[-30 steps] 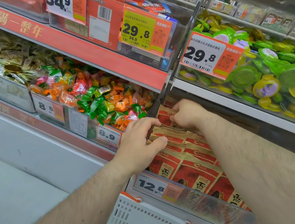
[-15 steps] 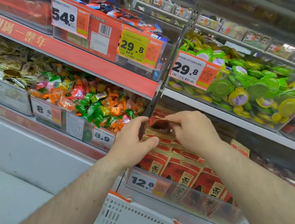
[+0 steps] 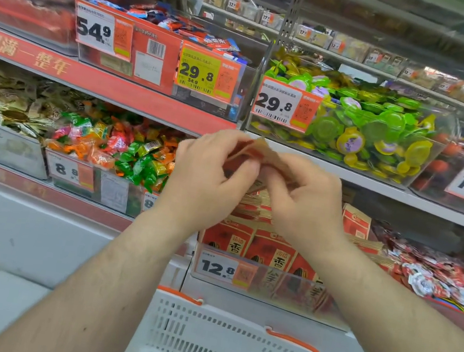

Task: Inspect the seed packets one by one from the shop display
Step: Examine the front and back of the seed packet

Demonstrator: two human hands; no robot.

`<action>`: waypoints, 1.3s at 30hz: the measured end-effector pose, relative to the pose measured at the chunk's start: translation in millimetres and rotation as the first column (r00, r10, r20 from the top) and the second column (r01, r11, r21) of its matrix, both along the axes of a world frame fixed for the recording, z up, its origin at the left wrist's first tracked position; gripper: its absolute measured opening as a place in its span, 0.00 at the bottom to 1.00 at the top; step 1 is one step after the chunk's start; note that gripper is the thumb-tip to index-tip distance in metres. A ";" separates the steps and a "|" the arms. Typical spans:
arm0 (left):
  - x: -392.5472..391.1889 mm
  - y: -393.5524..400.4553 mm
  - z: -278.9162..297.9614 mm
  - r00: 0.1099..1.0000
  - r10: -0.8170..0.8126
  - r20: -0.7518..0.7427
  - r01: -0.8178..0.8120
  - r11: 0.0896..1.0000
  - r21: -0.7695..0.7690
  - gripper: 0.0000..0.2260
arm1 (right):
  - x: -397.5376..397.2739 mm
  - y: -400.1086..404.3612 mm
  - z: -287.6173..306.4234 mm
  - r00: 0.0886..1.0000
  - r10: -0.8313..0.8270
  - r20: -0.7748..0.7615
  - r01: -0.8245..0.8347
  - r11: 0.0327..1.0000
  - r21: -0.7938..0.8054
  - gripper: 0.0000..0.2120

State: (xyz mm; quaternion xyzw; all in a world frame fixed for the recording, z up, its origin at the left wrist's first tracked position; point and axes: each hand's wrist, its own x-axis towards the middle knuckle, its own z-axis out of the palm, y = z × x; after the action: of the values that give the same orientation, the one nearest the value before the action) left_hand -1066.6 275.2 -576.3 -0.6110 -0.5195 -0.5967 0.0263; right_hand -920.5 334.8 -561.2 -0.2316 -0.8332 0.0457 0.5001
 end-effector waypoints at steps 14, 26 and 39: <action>29.9 -22.5 -28.1 0.652 -0.235 0.721 0.588 0.756 -0.287 0.06 | 32.9 -34.1 -28.8 0.986 -0.004 -0.168 -0.123 0.662 -0.739 0.06; 28.5 -18.3 -70.6 0.852 -0.255 0.457 0.510 0.602 -0.615 0.12 | 77.4 -44.2 -92.3 0.984 -0.077 -0.158 -0.091 0.547 -0.832 0.10; 39.9 -18.8 -88.8 0.824 -0.267 0.500 0.529 0.679 -0.510 0.03 | 88.6 -40.9 -100.8 0.968 -0.072 -0.240 -0.166 0.535 -0.828 0.10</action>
State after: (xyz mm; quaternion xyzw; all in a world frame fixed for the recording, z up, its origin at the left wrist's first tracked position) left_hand -1026.7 256.3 -665.1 -0.5540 -0.5332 -0.4865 -0.4149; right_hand -831.9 293.9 -662.0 -0.4135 -0.6452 0.4828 0.4238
